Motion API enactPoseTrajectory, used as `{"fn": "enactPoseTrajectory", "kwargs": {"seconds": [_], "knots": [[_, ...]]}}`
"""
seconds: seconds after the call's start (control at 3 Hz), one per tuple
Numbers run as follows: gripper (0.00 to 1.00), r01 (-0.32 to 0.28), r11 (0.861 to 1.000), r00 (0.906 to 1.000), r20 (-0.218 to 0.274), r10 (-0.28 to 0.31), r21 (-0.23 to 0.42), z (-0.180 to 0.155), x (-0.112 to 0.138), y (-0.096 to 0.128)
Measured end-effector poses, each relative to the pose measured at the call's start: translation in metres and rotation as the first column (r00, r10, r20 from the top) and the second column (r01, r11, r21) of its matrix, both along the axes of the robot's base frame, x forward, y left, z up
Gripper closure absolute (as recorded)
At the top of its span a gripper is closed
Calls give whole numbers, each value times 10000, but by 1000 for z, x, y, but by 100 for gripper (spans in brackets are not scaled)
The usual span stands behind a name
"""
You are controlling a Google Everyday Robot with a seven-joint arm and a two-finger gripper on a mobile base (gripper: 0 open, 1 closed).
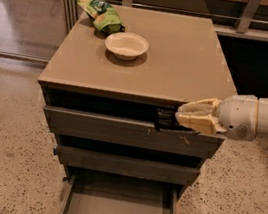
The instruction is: Place rxbar chocolate into bottom drawer
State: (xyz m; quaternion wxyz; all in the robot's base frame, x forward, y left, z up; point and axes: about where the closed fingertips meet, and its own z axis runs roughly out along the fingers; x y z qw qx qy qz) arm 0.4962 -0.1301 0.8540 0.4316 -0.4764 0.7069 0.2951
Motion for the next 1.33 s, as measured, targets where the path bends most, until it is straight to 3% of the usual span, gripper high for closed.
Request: {"fn": "enactPoseTrajectory", "kwargs": {"seconds": [0.33,0.67,1.0,1.33], "knots": [[100,600,9978,9976,-376,-590,275,-37,-11,-1],[100,1977,9802,9787,-538,-1982,-141,-109,-25,-10],[100,2616,9625,9616,-668,-2663,-724,-163,-33,-19],[100,2819,9566,9508,-1122,-2888,-737,-213,-38,-25]]}}
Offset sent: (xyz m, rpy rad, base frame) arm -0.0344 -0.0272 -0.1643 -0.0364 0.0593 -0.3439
